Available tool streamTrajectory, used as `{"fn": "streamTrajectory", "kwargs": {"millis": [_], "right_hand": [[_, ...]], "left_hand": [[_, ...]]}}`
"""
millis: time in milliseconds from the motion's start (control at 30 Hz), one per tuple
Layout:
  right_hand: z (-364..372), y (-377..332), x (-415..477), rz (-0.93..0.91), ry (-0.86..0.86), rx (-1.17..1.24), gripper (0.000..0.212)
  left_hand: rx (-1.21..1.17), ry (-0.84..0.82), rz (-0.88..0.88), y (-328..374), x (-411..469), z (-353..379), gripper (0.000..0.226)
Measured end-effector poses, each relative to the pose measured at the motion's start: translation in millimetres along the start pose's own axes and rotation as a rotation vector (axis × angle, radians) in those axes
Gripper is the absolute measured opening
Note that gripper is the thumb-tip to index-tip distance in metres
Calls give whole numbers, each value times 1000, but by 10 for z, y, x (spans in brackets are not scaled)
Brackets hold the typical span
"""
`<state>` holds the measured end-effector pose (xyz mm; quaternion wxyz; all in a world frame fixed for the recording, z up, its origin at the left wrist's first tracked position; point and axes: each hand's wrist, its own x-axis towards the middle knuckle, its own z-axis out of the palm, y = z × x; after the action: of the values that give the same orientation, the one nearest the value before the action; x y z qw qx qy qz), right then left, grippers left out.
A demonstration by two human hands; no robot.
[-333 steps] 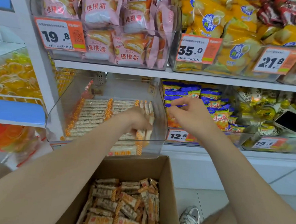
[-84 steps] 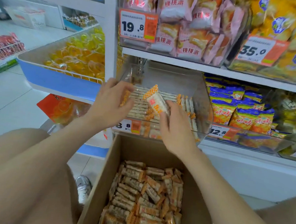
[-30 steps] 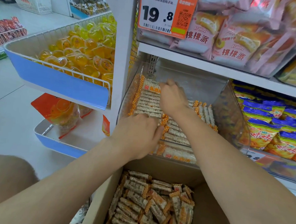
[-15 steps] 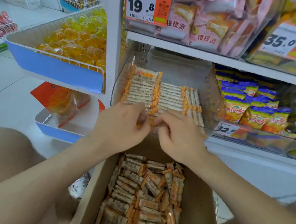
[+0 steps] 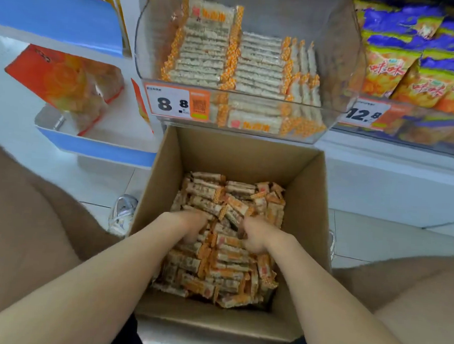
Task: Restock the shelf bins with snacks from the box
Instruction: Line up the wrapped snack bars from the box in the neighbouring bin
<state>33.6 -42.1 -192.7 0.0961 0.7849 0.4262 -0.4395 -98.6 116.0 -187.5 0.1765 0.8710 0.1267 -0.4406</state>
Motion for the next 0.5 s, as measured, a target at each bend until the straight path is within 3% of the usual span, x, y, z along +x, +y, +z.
{"fn": "streamTrajectory", "kwargs": {"millis": [133, 233, 300, 400, 500], "right_hand": [[320, -29, 209, -22, -80, -41, 18], [521, -85, 286, -64, -93, -117, 27], [612, -98, 323, -92, -90, -173, 26], [648, -87, 359, -54, -113, -138, 23], [535, -58, 306, -13, -58, 86, 31]], "left_hand": [[-83, -14, -10, -7, 357, 353, 38], [-155, 56, -70, -33, 522, 465, 79], [-150, 82, -102, -51, 551, 492, 90], [-6, 98, -135, -40, 523, 479, 58], [65, 141, -174, -40, 539, 467, 34]]}}
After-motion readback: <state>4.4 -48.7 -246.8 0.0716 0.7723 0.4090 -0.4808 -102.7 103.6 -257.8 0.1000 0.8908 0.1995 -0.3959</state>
